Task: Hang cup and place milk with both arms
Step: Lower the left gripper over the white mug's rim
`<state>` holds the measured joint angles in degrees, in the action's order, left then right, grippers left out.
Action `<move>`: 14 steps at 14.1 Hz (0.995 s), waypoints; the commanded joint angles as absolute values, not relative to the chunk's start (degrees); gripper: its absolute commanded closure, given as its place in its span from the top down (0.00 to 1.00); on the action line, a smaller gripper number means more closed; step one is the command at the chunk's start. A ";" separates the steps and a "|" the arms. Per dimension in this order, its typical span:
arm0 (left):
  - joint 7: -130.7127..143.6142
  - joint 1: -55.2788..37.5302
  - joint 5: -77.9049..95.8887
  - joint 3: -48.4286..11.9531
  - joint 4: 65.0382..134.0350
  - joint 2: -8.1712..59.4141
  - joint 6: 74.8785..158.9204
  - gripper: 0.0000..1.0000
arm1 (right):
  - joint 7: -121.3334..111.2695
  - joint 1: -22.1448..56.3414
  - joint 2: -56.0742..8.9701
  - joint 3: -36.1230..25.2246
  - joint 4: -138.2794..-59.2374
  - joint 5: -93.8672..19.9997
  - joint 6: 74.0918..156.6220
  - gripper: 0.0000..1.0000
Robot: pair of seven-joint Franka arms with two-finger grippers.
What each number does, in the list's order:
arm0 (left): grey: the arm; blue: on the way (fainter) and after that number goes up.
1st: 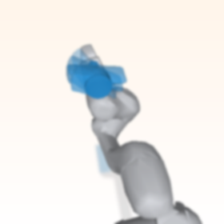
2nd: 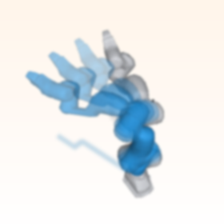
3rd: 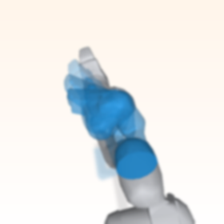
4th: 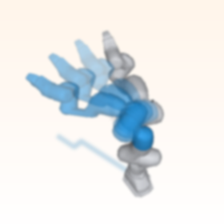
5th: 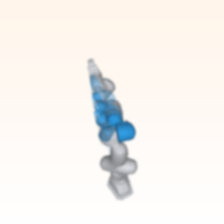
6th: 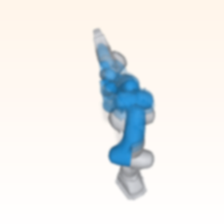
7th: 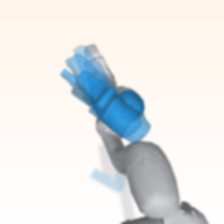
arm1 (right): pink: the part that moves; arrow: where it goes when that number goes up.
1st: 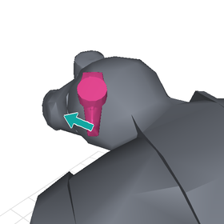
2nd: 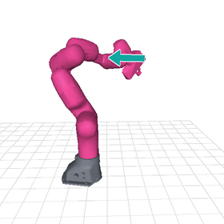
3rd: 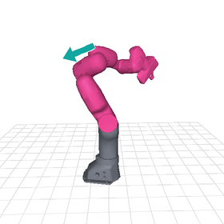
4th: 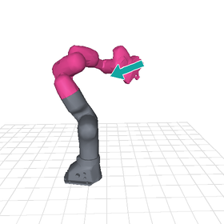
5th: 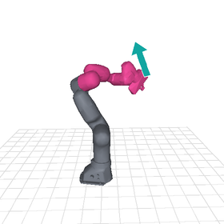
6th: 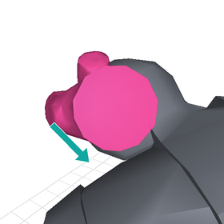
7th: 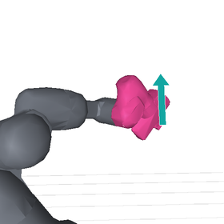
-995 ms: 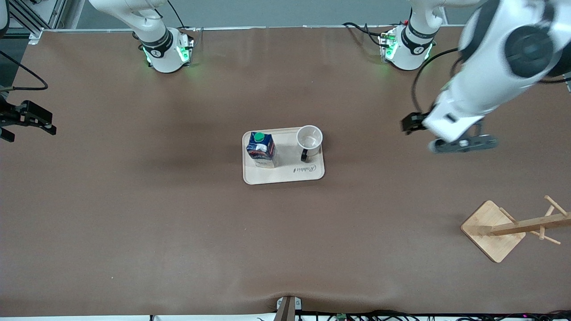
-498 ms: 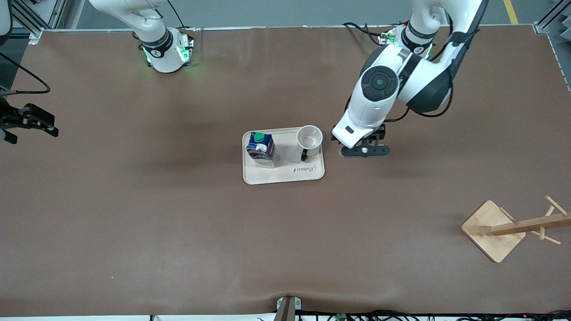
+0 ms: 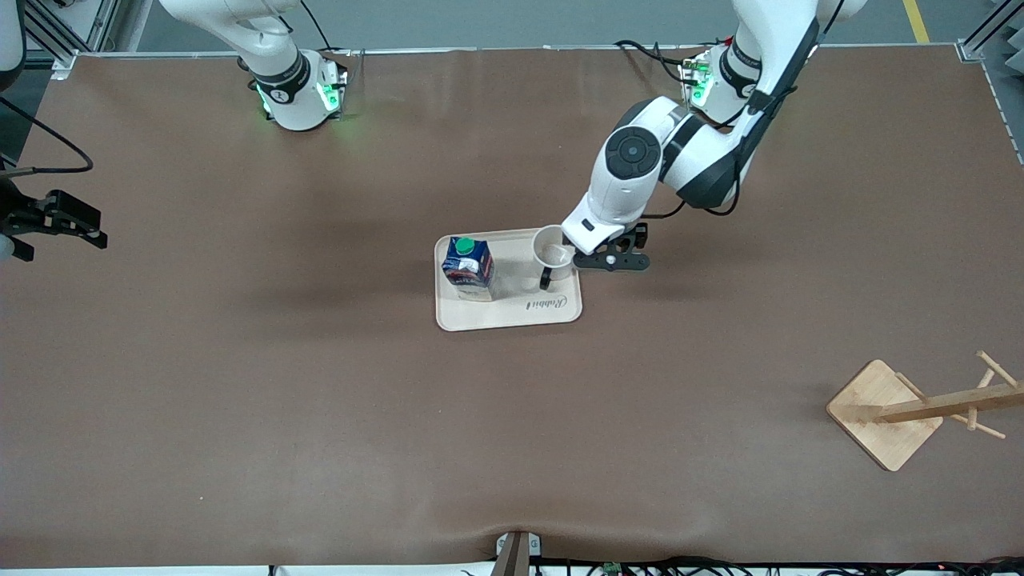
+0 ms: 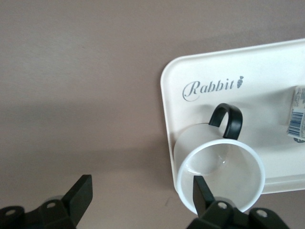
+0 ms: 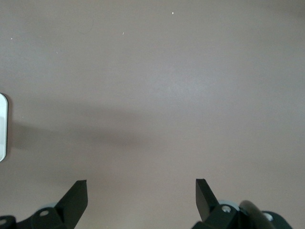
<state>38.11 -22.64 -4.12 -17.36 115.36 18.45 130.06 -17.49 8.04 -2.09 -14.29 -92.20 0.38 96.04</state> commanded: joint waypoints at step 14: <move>39.11 -25.66 -4.57 -17.58 111.19 27.94 136.76 0.06 | -18.28 7.38 -4.82 -13.89 -90.18 0.09 95.54 1.00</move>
<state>38.17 -25.45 -4.12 -17.61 113.75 25.85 136.47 -17.49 8.04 -2.94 -14.28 -91.97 0.38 96.05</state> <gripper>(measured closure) 0.749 0.000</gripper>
